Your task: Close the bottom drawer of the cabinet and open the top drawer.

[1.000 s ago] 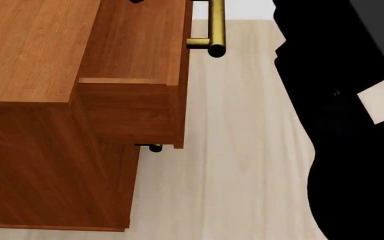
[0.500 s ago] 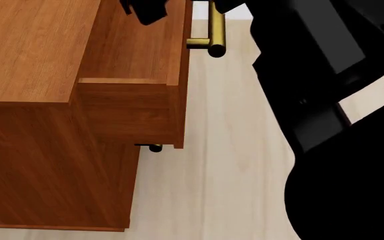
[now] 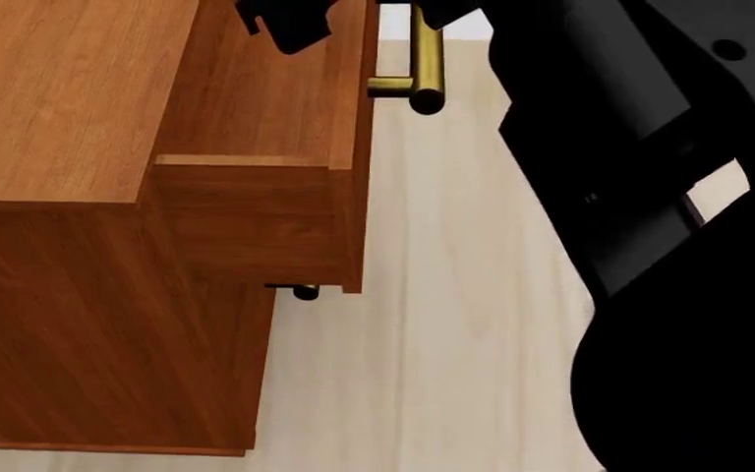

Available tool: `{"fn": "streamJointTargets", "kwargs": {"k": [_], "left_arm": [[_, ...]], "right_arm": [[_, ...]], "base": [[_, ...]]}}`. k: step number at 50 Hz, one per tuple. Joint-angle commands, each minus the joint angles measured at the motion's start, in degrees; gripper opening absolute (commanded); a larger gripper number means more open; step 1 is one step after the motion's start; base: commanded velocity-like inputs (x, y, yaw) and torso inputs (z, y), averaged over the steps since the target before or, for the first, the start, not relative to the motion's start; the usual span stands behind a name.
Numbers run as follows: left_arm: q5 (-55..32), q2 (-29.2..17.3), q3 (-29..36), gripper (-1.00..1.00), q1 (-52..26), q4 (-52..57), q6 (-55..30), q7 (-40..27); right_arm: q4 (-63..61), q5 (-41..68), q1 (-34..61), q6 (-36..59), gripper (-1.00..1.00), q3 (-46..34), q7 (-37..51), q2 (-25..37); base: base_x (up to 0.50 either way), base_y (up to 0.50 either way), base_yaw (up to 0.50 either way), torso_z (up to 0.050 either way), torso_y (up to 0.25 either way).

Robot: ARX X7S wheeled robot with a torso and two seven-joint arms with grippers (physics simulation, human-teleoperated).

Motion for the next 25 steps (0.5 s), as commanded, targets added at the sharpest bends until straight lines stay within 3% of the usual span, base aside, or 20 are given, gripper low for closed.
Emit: {"fn": "streamJointTargets", "kwargs": {"k": [1,25], "left_arm": [[0.14,-0.23,0.0,1.0,0.33,-0.09,0.34,0.06],[1.13,-0.53,-0.21,1.0,2.17,-0.1,1.69,0.46]], "right_arm": [[1.36,3.23,-2.6,-0.42,1.0,-5.77,-0.84,0.01],[4.65,-2.47,-4.39,1.47,1.0,-6.33,-3.1,0.01]], "base": [[0.0,0.0,0.0,0.0,0.0],[0.0,0.0,0.0,0.0,-0.003]]}}
